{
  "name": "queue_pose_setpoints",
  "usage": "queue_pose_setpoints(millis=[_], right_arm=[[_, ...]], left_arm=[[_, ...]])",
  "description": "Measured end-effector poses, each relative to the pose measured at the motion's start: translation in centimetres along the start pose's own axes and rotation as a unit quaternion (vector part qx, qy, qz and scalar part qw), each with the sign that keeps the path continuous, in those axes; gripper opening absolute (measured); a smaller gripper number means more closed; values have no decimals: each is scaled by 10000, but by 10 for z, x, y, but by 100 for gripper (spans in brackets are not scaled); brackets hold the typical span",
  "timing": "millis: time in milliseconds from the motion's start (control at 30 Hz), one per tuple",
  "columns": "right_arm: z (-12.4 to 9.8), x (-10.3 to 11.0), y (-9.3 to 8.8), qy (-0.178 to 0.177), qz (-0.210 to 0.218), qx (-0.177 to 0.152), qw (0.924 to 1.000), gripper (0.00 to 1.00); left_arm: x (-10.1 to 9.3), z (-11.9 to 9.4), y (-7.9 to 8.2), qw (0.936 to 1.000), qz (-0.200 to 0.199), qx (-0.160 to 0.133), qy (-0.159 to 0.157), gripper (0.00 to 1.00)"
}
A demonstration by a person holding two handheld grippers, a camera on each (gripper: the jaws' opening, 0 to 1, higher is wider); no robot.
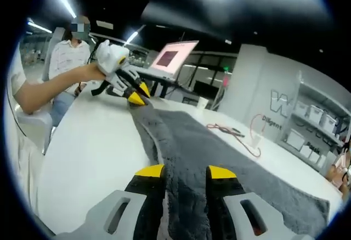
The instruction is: Open the folded towel by lifting each exposed corner and separating the folded layers until the towel lies flat within the target outline without major curled edges
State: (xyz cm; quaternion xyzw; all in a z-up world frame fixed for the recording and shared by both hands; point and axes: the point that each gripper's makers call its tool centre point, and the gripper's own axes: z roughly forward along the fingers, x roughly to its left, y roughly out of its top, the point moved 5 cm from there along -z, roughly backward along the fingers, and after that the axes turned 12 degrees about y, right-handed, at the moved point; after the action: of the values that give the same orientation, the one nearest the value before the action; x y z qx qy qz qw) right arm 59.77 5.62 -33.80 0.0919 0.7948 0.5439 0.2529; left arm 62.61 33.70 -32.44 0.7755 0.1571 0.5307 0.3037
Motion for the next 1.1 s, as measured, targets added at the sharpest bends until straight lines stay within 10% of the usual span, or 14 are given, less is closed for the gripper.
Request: queue_pose_setpoints(millis=[1100], right_arm=[[61,47,16,1101,-237,333,9931,7]], left_arm=[[-21,-46,-36,9960,285,367,-761,13]])
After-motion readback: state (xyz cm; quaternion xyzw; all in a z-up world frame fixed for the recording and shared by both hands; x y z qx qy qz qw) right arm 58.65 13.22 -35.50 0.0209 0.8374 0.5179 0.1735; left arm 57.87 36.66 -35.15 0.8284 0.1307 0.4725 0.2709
